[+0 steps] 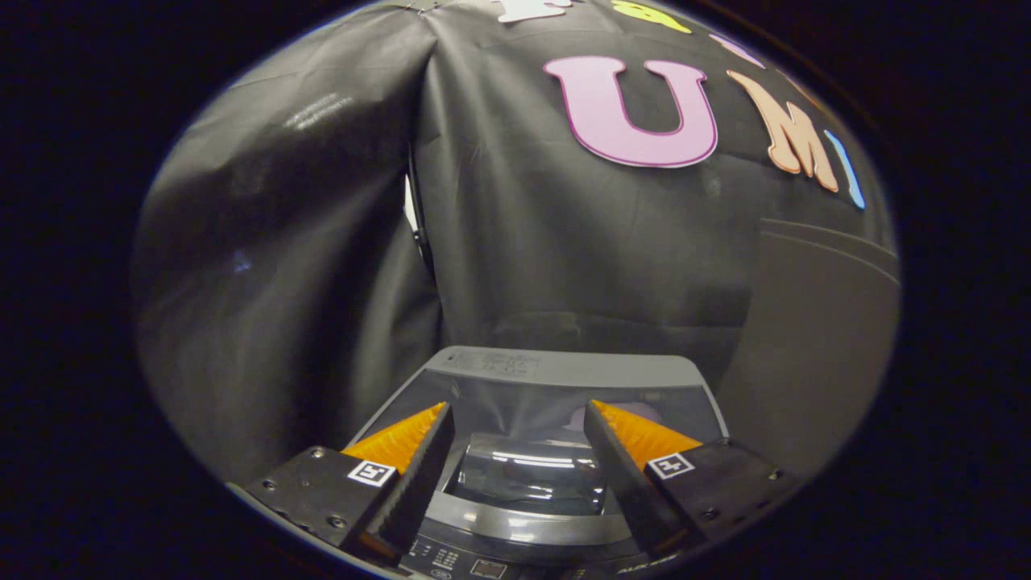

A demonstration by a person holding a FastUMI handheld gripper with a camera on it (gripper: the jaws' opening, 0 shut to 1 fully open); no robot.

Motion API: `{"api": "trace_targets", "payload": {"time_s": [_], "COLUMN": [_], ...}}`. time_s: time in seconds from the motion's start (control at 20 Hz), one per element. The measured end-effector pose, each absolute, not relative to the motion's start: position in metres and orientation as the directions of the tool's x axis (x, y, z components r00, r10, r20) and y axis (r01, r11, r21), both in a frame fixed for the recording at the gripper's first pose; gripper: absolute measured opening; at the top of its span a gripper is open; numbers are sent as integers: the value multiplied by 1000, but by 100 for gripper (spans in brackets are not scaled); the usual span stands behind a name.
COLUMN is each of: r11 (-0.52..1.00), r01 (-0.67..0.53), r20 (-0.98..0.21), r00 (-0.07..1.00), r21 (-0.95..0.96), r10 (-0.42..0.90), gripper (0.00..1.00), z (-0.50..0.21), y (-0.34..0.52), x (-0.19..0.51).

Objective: Put the clothes into the washing machine and then close the washing machine lid.

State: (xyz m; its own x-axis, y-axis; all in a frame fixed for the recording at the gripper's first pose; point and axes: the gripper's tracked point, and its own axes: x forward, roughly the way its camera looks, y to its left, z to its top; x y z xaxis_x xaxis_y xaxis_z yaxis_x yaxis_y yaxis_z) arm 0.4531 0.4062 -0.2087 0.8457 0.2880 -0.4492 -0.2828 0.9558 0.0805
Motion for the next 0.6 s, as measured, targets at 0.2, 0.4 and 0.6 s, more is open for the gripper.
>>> {"api": "trace_targets", "payload": {"time_s": [0.2, 0.4, 0.6], "r11": [948, 933, 916], "r01": [-310, -345, -386], "r20": [-400, -340, -271], "r00": [861, 870, 875], "r21": [78, 101, 107], "r10": [314, 358, 400], "gripper": [98, 98, 98], "z": [-186, -161, -129], "y": [405, 410, 407], "x": [454, 450, 445]}}
